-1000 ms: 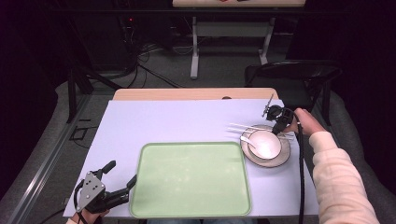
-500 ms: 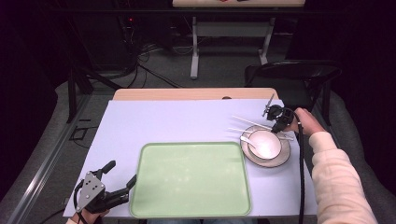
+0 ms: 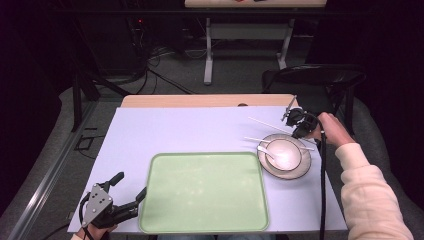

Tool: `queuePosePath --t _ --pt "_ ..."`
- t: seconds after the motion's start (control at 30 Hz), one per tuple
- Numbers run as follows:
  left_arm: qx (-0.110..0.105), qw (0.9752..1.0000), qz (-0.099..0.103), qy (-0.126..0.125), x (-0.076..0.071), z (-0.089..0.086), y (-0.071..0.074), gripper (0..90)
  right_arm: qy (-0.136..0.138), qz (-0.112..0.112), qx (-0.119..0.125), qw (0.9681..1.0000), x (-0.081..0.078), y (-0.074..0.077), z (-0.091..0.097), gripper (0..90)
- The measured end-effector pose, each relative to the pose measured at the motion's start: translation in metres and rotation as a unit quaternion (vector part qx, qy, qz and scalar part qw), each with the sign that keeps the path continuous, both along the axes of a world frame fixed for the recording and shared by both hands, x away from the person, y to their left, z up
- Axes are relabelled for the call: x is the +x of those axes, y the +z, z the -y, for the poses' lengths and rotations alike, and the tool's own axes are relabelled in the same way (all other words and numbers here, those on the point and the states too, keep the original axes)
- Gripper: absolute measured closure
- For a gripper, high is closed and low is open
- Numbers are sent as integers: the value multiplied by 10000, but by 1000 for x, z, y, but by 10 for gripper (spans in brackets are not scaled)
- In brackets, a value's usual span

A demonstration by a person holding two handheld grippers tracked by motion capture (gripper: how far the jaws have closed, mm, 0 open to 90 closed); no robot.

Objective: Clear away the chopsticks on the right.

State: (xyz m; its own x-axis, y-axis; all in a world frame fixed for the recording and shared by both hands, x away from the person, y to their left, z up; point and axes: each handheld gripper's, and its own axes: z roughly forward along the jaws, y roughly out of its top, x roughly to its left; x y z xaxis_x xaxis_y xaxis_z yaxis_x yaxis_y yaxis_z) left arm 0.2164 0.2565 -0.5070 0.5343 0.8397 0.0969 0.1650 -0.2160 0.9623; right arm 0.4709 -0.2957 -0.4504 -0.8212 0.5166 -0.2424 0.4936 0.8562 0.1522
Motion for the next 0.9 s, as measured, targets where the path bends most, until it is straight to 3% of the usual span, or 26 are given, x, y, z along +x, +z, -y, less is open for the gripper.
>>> queuePosePath --t 0.37,0.7,0.9 --pt "-5 10000 6 0 0 0 0 157 -309 220 118 9992 -22 37 -23 838" --pt "-7 10000 8 -6 0 0 0 157 -651 215 258 9973 -43 53 -47 838" --pt "-9 10000 8 -10 0 0 0 157 -895 189 468 9947 -54 58 -56 839"
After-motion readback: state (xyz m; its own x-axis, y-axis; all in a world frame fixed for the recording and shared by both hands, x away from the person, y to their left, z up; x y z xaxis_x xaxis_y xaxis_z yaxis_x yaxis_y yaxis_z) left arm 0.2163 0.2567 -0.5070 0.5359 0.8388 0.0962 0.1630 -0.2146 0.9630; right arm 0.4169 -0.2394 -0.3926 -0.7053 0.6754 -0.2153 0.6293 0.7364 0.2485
